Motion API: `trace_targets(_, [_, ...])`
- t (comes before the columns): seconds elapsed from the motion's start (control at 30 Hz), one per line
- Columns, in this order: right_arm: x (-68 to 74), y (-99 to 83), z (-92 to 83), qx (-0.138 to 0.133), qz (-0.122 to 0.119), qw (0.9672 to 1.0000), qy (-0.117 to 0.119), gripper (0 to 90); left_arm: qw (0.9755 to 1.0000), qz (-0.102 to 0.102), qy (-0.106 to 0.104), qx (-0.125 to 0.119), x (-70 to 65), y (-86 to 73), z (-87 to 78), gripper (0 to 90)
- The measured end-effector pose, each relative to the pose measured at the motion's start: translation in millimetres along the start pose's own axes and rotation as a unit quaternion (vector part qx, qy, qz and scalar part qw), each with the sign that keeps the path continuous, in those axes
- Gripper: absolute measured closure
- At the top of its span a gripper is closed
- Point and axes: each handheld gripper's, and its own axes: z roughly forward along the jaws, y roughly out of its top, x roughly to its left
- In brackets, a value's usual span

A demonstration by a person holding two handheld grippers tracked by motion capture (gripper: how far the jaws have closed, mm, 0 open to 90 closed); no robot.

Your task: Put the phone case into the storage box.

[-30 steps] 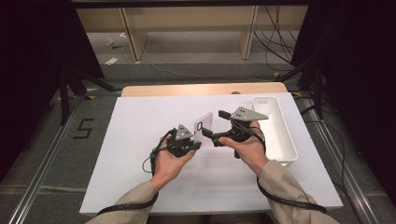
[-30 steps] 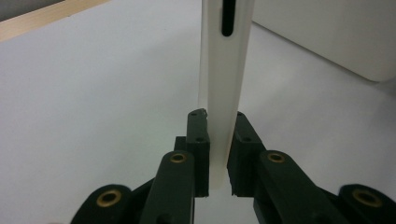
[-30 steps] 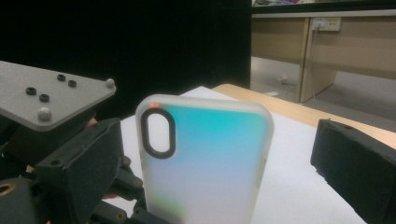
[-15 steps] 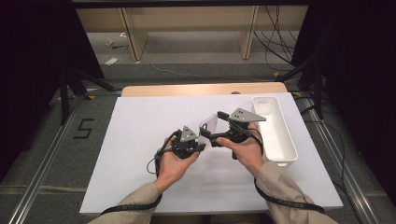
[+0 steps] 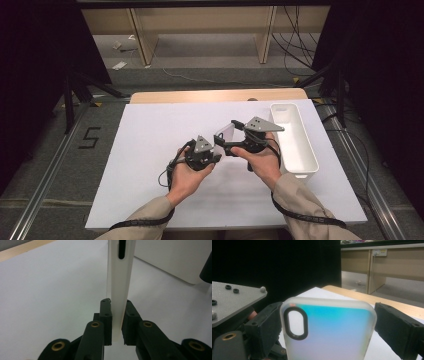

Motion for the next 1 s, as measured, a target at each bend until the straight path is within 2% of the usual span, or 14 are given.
trace_targets(0.23, [1.4, -0.5, -0.3, -0.004, 0.004, 1.0000, -0.001, 17.3, 1.0000, -0.002, 0.000, -0.001, 1.0, 0.2, -0.6, 80.4])
trace_targets(0.53, [0.6, 1.3, -1.6, -0.007, 0.001, 1.0000, 0.002, 18.0, 0.9999, 0.004, -0.003, -0.009, 1.9, 0.9, -1.9, 78.2])
trace_targets(0.67, [-0.4, 2.5, -3.0, -0.010, 0.001, 1.0000, 0.000, 18.1, 0.9998, 0.009, -0.007, -0.018, 2.8, 1.5, -3.6, 69.5])
trace_targets(0.73, [-1.4, 3.6, -4.1, -0.011, -0.001, 0.9999, 0.000, 18.2, 0.9993, 0.020, -0.015, -0.027, 4.1, 1.5, -4.4, 62.6])
trace_targets(0.9, [-3.9, 7.2, -8.5, -0.015, 0.001, 0.9999, -0.004, 18.2, 0.9963, 0.055, -0.040, -0.052, 6.9, 2.2, -10.2, 37.4])
trace_targets(1.0, [-6.6, 9.6, -11.9, -0.018, 0.001, 0.9998, -0.009, 18.2, 0.9953, 0.059, -0.057, -0.052, 7.7, 3.9, -15.8, 24.1])
